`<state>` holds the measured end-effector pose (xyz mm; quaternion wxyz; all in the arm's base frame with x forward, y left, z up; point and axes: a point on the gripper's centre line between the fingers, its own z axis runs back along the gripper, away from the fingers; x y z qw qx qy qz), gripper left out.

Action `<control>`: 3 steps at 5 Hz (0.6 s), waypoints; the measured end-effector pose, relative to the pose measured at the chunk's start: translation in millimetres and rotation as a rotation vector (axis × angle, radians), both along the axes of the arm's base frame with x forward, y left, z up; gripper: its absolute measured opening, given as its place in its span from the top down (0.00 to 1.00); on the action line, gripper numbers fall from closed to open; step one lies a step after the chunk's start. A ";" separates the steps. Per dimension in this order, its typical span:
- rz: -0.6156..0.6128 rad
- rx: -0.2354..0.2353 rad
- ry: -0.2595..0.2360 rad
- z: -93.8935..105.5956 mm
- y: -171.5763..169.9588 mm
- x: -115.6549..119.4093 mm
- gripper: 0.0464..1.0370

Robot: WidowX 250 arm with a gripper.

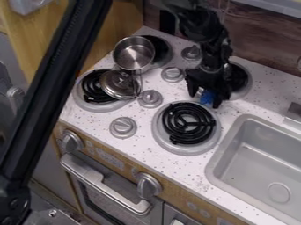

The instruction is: Move the spoon with blue handle to the lower right burner

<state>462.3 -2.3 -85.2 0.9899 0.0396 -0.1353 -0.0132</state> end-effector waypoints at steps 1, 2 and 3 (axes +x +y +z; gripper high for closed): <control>0.022 0.024 0.008 0.0 0.8 -1.7 0.37; 0.006 0.000 -0.018 -0.5 -5.2 -4.8 0.60; 0.015 -0.021 -0.061 23.8 -0.4 -15.7 0.60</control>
